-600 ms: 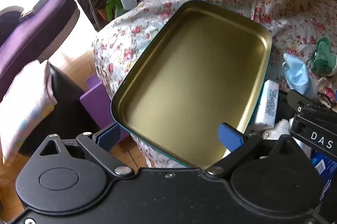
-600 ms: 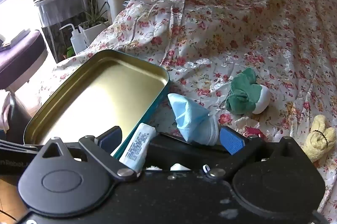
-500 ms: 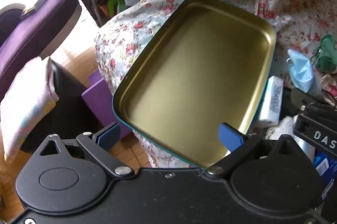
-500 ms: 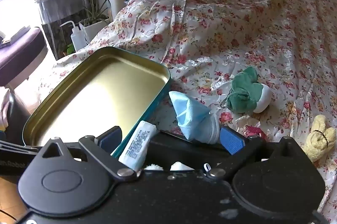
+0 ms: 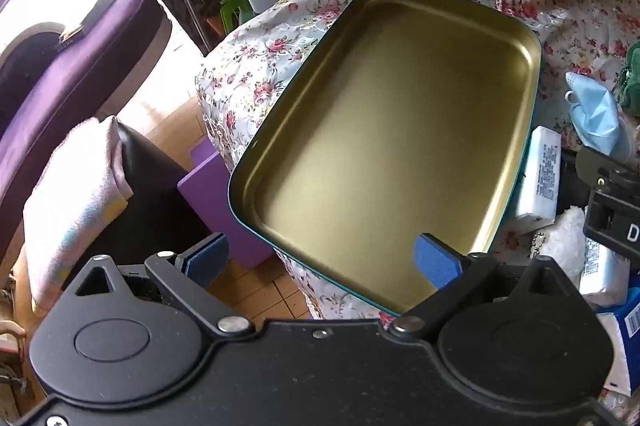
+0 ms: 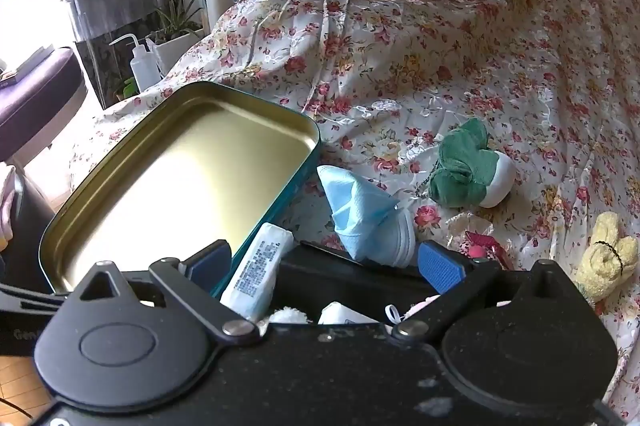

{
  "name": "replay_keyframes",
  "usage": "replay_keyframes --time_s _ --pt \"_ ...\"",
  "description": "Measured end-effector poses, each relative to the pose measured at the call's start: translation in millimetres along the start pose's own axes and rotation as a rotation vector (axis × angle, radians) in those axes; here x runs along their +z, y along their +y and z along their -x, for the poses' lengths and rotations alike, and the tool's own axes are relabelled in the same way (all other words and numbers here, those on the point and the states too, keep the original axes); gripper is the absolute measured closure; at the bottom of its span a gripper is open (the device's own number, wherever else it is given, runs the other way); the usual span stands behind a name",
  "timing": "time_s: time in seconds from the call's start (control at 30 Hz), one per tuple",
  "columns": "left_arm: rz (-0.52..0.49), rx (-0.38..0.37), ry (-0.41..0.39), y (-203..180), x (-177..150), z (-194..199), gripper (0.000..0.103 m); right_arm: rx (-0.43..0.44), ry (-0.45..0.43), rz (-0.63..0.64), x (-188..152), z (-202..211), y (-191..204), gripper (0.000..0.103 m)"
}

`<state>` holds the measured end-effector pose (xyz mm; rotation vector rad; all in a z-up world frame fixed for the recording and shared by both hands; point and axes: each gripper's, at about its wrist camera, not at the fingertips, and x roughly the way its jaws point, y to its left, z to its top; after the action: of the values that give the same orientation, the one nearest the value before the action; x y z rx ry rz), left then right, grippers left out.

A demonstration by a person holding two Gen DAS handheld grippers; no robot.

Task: Organize soft objects

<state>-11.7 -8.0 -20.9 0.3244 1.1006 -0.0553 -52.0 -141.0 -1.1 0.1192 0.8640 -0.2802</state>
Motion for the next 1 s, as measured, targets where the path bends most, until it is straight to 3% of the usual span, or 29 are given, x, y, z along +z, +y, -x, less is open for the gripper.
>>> replay_keyframes --time_s 1.0 --pt "0.026 -0.048 0.028 2.7 5.3 0.6 0.006 0.005 0.014 0.004 1.8 -1.0 1.6 0.003"
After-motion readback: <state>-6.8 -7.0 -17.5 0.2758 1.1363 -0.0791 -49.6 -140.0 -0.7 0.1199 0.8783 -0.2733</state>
